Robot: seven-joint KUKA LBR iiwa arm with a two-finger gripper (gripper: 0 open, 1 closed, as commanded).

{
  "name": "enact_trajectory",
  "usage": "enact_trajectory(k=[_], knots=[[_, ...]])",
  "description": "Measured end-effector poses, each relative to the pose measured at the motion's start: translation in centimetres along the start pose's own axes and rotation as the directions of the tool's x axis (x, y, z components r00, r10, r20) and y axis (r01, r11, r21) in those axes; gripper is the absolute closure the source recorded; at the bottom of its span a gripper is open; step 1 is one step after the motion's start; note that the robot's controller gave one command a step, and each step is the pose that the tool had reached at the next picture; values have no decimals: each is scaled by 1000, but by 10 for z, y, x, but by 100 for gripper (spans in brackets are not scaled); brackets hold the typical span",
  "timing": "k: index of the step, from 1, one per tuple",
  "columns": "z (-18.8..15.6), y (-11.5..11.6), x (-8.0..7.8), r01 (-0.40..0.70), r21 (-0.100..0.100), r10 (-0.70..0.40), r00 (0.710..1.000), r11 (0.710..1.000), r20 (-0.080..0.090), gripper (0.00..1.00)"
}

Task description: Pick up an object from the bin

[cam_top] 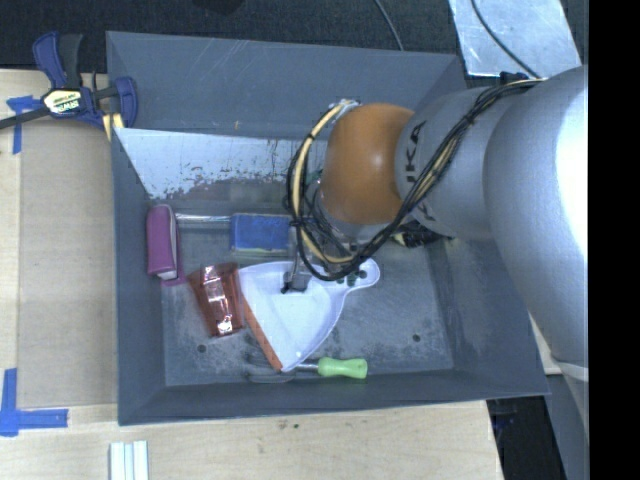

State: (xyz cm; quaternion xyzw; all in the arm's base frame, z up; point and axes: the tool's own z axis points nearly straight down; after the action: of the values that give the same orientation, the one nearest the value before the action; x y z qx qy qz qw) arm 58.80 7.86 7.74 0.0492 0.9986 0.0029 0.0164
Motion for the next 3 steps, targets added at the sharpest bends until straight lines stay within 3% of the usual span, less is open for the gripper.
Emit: enact_trajectory(k=[2, 3], knots=[[-14, 0, 6, 2, 1, -2, 1000, 1000, -8, 100], [-96, 21, 3, 292, 0, -292, 956, 956, 4, 100]])
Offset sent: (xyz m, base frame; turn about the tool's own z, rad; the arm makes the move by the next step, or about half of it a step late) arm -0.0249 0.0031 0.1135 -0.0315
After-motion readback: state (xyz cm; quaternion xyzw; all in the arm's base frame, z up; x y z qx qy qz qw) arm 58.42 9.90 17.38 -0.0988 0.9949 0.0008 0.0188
